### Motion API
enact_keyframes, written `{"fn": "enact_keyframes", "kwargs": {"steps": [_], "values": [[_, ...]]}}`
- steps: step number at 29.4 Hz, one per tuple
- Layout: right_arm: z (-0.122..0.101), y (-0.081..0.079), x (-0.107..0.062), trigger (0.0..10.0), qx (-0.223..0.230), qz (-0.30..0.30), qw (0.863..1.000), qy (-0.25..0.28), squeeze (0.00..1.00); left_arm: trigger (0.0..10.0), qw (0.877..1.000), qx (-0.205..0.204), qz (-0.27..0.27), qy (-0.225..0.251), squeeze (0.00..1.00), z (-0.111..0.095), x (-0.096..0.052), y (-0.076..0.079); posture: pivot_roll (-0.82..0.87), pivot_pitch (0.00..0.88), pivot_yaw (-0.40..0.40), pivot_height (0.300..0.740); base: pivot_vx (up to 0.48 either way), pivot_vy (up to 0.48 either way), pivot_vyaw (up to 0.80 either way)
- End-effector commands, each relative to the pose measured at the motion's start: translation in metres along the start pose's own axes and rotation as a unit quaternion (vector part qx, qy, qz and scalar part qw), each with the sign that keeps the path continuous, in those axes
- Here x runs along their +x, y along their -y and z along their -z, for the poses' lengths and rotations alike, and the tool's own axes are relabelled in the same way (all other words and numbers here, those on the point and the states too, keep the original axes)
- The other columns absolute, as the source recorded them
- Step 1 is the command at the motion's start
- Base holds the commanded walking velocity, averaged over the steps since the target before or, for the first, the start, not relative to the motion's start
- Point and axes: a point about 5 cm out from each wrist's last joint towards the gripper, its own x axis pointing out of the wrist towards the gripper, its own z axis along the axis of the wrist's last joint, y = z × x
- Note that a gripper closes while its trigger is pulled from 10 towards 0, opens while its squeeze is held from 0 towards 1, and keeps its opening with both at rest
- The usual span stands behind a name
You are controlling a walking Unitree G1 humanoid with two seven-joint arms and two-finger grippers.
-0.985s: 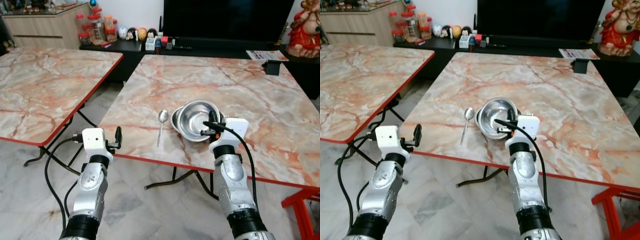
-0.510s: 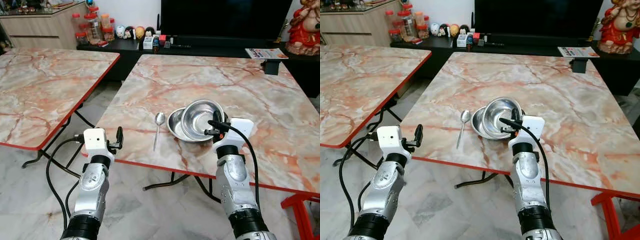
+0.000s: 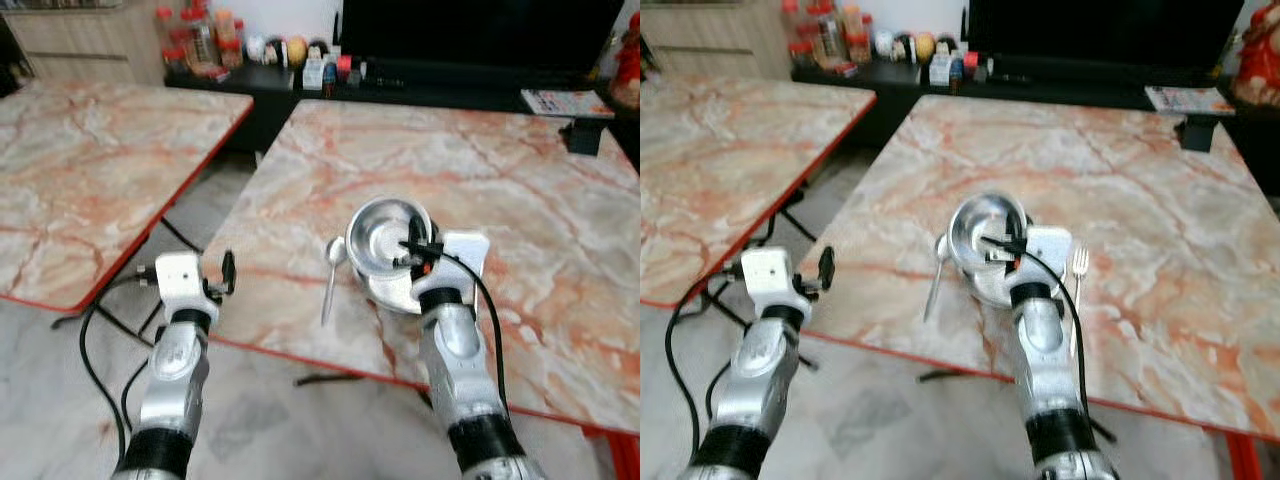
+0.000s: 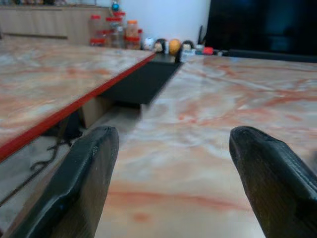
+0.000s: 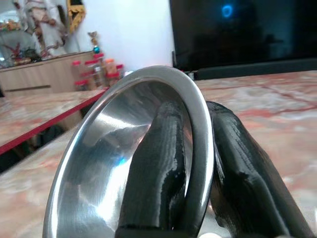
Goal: Setting the table
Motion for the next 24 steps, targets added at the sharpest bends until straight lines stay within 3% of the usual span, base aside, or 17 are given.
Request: {"fn": "enact_keyframes", "kwargs": {"steps": [1,24], "values": [[-0.0059,-0.0005,0.0028,10.0,0.008,0.004,1.000,0.014,0.00,10.0,1.000,0.010,0.001,0.001,0.00,-0.0018,0.0010,-0.0020,-0.03,0.000,0.012,0.740,0.266,0.000,0.00],[-0.0038,-0.0044,-0.0011,10.0,0.018,0.005,1.000,0.013,0.00,10.0,1.000,0.017,0.004,0.003,0.00,-0.0027,-0.0026,-0.0047,-0.02,0.000,0.019,0.740,0.268,0.000,0.00]]}}
